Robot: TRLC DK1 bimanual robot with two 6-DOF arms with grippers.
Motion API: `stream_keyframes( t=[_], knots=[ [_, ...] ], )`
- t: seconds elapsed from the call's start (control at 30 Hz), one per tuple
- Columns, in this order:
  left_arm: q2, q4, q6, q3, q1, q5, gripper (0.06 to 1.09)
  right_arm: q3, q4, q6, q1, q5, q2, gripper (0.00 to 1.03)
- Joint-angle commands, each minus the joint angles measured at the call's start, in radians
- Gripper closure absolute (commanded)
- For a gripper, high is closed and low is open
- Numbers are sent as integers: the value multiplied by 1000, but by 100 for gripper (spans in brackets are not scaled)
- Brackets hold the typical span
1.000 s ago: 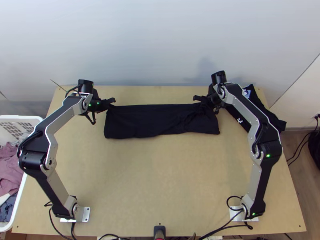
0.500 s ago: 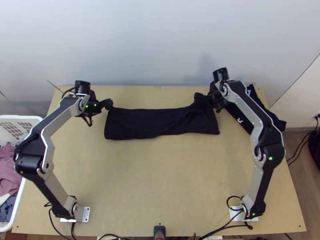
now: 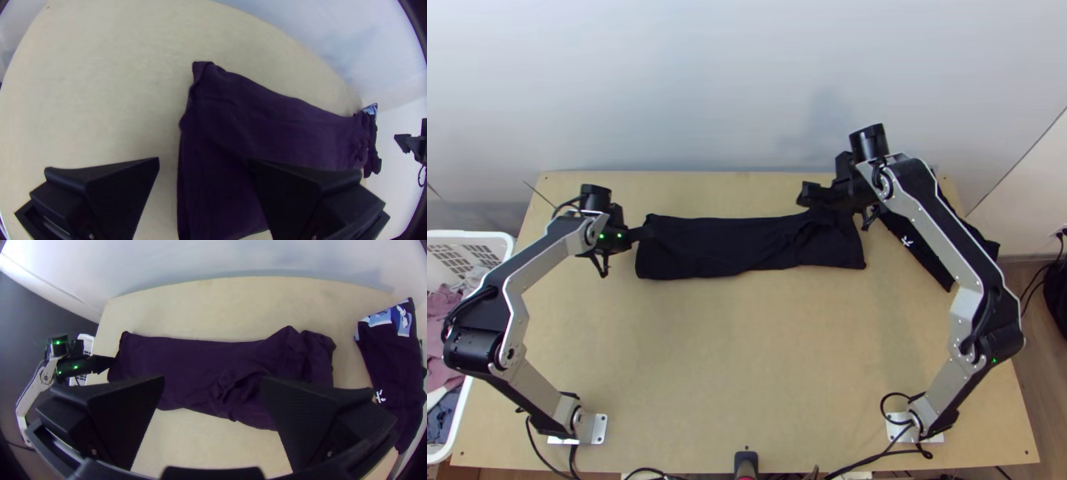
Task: Fold the t-shirt
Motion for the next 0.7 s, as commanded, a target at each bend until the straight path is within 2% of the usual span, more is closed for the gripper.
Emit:
stream_keyframes(
  t=[0.0,0.33,0.4,0.47,0.5,0.6,0.63,0.67],
  knots=[
    [57,39,-9,-2,-47,-18,12,-19,-1,-49,68,-7,-41,3],
    [179,29,-22,81,-90,-34,13,-14,10,-52,77,-6,-10,3],
    [188,29,-22,82,-98,-34,21,-8,11,-52,77,-7,1,3],
    [189,29,-22,84,-109,-34,34,3,11,-49,79,-7,15,3],
    [188,29,-23,85,-112,-34,45,10,11,-49,80,-7,24,3],
    [176,50,-12,85,-118,-34,97,33,11,-48,91,-7,61,3],
    [166,50,-11,85,-118,-34,105,40,11,-48,99,-7,74,3],
    [154,49,-15,84,-119,-34,105,43,11,-48,106,-7,88,3]
  ],
)
